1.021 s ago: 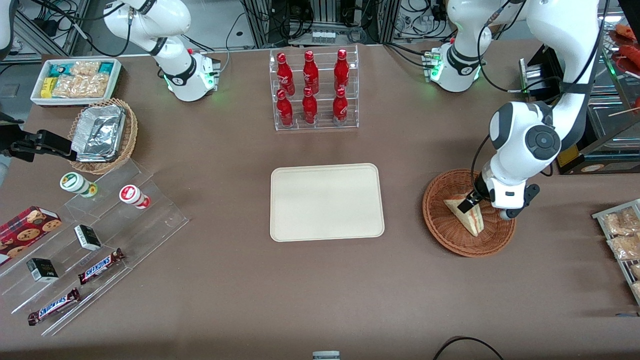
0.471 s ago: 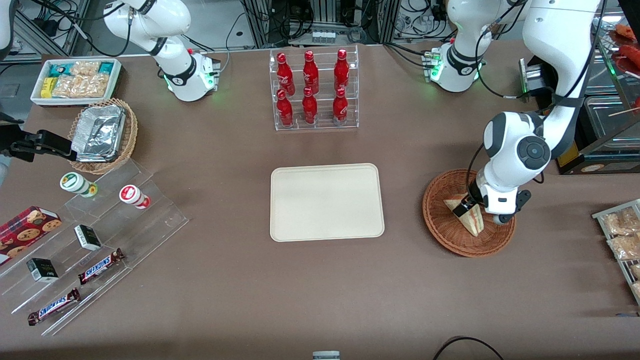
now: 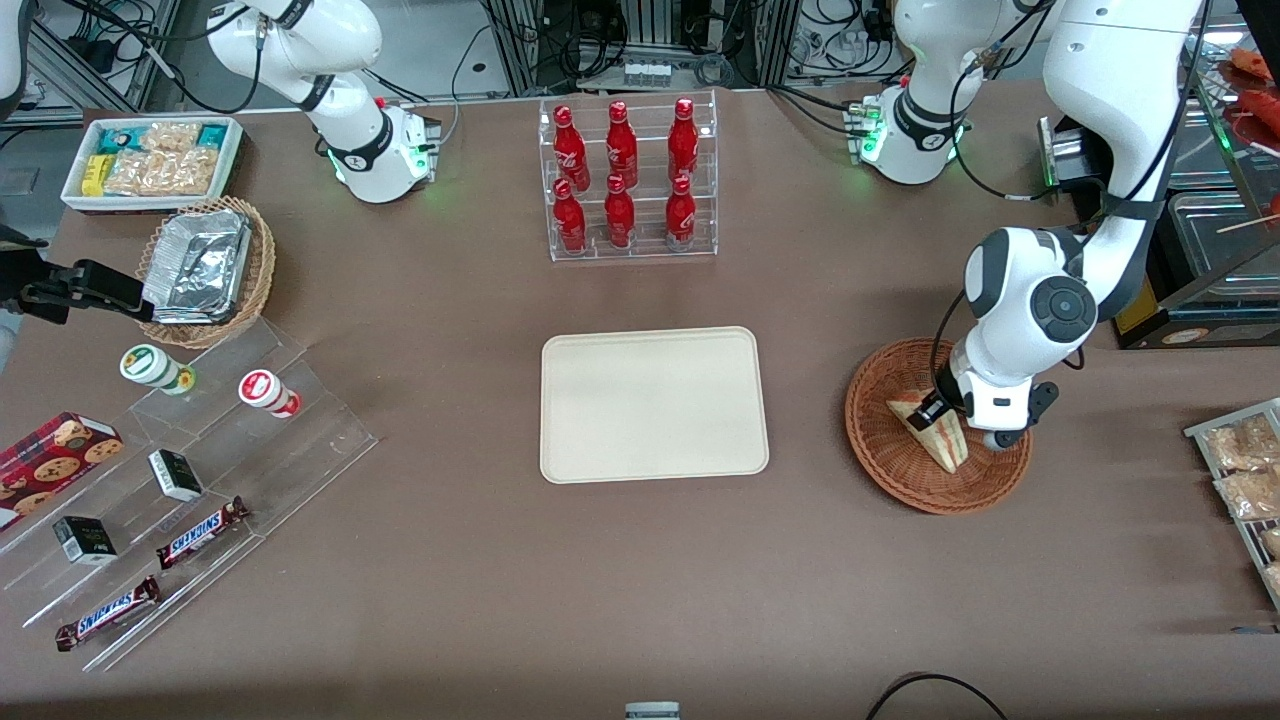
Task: Place sandwich from basket to tray
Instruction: 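Lower the open left gripper and close it on the wrapped sandwich, then lift the sandwich and carry it with the left gripper over the tray, then lower the sandwich onto the cream tray and open the left gripper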
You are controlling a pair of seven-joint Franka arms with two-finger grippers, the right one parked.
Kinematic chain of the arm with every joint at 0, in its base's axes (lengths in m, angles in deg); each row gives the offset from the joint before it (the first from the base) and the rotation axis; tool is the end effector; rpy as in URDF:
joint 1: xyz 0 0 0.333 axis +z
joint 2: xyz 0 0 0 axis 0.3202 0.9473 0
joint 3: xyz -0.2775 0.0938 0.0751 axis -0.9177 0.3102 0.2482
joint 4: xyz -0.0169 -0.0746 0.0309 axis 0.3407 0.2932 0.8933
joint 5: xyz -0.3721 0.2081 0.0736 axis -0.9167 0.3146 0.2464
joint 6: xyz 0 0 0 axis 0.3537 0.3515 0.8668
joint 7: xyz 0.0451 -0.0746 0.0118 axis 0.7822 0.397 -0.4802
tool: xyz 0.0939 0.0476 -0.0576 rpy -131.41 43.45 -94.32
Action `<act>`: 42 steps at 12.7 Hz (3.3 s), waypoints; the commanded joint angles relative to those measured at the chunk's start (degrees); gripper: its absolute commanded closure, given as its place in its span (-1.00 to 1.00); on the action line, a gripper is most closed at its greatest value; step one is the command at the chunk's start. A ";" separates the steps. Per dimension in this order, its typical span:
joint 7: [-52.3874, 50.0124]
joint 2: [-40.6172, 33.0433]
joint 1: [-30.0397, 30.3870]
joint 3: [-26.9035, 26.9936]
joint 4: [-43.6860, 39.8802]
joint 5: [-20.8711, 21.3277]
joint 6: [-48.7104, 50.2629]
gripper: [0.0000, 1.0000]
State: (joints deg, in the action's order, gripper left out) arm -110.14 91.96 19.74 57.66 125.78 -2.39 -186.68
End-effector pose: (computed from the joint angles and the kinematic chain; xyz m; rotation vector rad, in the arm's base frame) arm 0.5736 -0.0882 0.1996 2.9180 1.0766 -0.0157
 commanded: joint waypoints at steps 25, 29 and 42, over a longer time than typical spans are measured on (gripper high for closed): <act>-1.80 19.95 -28.90 -1.84 -37.24 -1.54 21.89 1.00; -6.47 25.14 -33.92 -1.76 -42.86 -1.19 20.40 1.00; -11.49 27.35 -36.92 -1.58 -44.64 -1.10 18.55 1.00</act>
State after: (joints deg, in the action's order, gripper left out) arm -120.23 118.59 -16.11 55.32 82.57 -3.70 -167.88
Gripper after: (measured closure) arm 0.841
